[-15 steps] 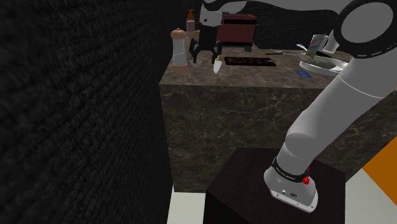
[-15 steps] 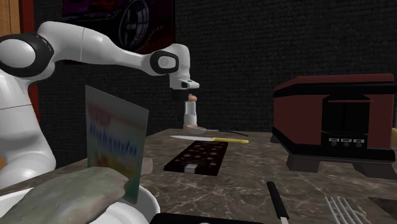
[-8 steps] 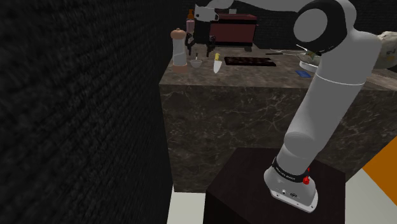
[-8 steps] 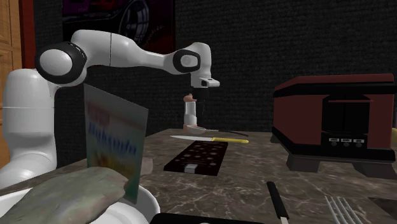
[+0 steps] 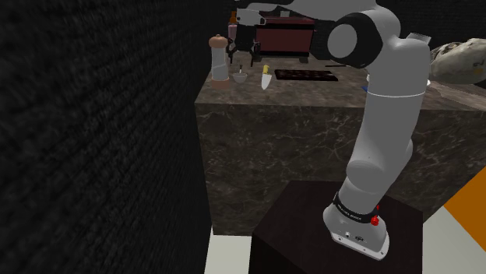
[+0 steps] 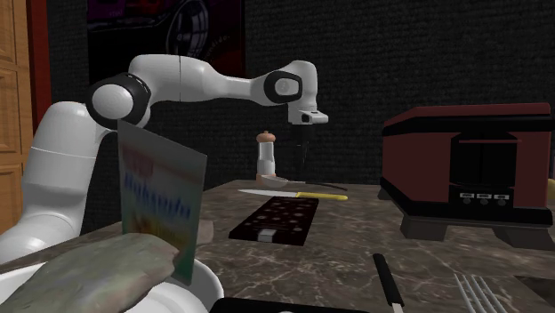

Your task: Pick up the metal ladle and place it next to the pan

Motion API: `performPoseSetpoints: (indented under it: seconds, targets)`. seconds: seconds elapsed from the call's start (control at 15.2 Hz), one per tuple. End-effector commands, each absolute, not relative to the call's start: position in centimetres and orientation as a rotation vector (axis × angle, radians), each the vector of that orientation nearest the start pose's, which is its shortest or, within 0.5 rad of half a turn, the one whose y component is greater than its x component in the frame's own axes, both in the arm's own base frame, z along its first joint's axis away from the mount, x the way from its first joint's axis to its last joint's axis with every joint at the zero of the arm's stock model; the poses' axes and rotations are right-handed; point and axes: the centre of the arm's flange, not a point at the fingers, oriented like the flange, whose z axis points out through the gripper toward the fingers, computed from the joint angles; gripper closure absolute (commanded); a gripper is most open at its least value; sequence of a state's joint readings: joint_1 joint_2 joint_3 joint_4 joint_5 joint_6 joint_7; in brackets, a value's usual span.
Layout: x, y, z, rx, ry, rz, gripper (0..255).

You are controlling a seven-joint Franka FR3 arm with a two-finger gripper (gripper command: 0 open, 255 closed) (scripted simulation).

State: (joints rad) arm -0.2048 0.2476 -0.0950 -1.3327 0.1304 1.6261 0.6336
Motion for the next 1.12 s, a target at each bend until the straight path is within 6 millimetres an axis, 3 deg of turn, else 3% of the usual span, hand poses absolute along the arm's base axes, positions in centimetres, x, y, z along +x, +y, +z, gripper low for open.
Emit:
performPoseSetpoints:
  seconds: [0.0,0.2,0.73,0.79,1.06]
  targets:
    - [61.4,-16.7,58.6,-2.702,1.366,-0.043,0]
    - [61.5,-16.5,56.8,-2.702,1.366,-0.043,0]
    - [61.5,-16.5,56.8,-2.702,1.366,-0.043,0]
    - [61.5,-16.5,56.8,-2.702,1.366,-0.043,255]
    - [61.5,-16.5,56.8,-2.702,1.366,-0.043,255]
